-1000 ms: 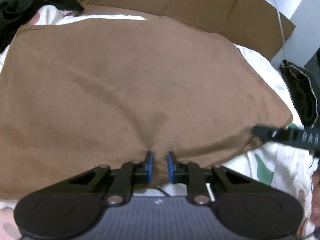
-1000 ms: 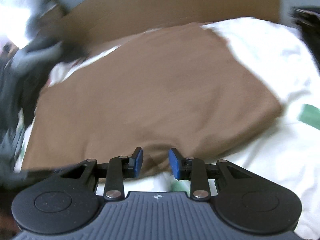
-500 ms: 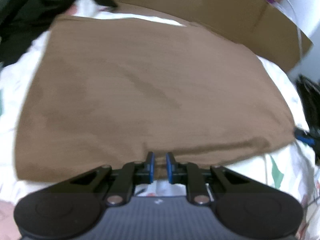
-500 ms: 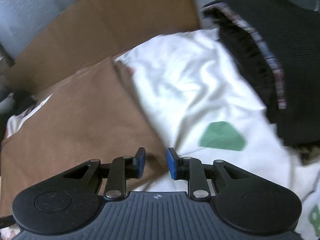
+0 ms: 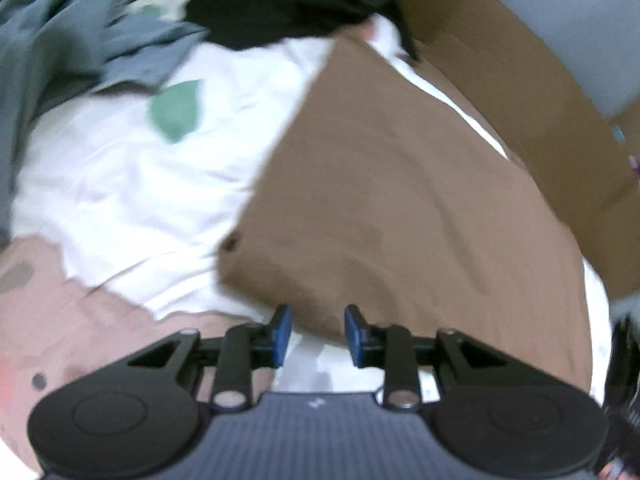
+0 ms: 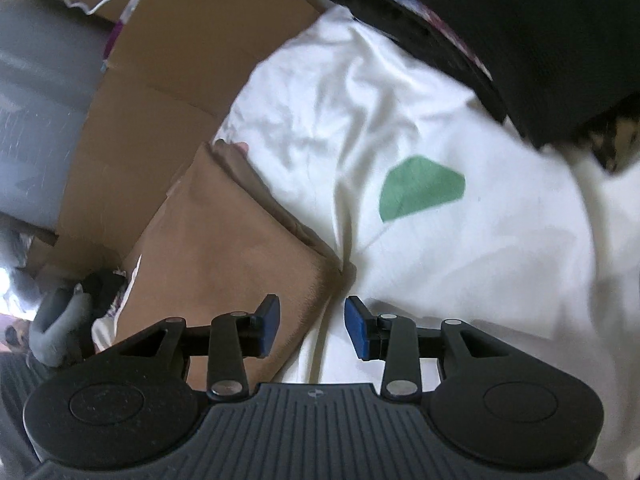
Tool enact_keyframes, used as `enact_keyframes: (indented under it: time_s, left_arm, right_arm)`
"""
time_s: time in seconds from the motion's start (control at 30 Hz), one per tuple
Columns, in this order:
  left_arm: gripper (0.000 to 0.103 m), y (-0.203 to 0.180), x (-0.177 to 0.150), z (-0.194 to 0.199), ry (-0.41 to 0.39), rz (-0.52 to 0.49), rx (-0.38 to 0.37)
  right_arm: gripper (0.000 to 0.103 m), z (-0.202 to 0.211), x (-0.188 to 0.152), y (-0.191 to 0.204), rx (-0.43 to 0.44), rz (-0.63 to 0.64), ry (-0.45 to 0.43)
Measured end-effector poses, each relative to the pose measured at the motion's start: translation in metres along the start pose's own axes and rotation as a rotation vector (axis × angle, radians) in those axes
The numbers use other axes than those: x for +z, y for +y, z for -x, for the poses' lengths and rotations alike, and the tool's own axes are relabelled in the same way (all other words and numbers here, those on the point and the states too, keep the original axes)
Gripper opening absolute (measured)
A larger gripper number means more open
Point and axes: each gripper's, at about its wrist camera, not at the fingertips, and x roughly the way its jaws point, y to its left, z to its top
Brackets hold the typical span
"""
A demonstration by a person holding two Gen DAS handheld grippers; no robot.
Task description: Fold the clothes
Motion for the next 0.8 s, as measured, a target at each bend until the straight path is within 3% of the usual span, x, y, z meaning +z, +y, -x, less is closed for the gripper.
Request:
enact_keyframes:
  time_s: [0.37,0.5,0.57,0.63,0.67,0.8]
  left_arm:
    - [0.05,0.05,-0.002,-0.009,0.018,0.383,-0.078]
    - [0.049,0.048,-0.003,-0.016,-0.005,0.428,-0.094]
    - [0.043,0.047,-0.002,-0.016,-0.019,0.427,-0.102]
    - [0.015,0.049,-0.002,-0.014,-0.038,0.442,-0.117]
    - [0.006,0.052,-0.002,-0.013,-0.048,0.452,-0.127]
    - [0.005,0.056,-0.001,-0.005,-0.079,0.464,-0.133]
  right_arm:
    - [0.041,-0.021,0.005,-0.01,0.06,-0.12,0.023]
    - [0.023,-0.027,0.008,-0.018,0.095,-0.199,0.013]
    - [0.014,-0.029,0.009,-0.019,0.1,-0.212,0.013]
    - [0.008,-0.027,0.01,-0.018,0.107,-0.205,0.013]
    - [0.006,-0.024,0.011,-0.017,0.114,-0.201,0.01]
    - [0.004,-0.013,0.014,-0.012,0.171,-0.213,-0.013]
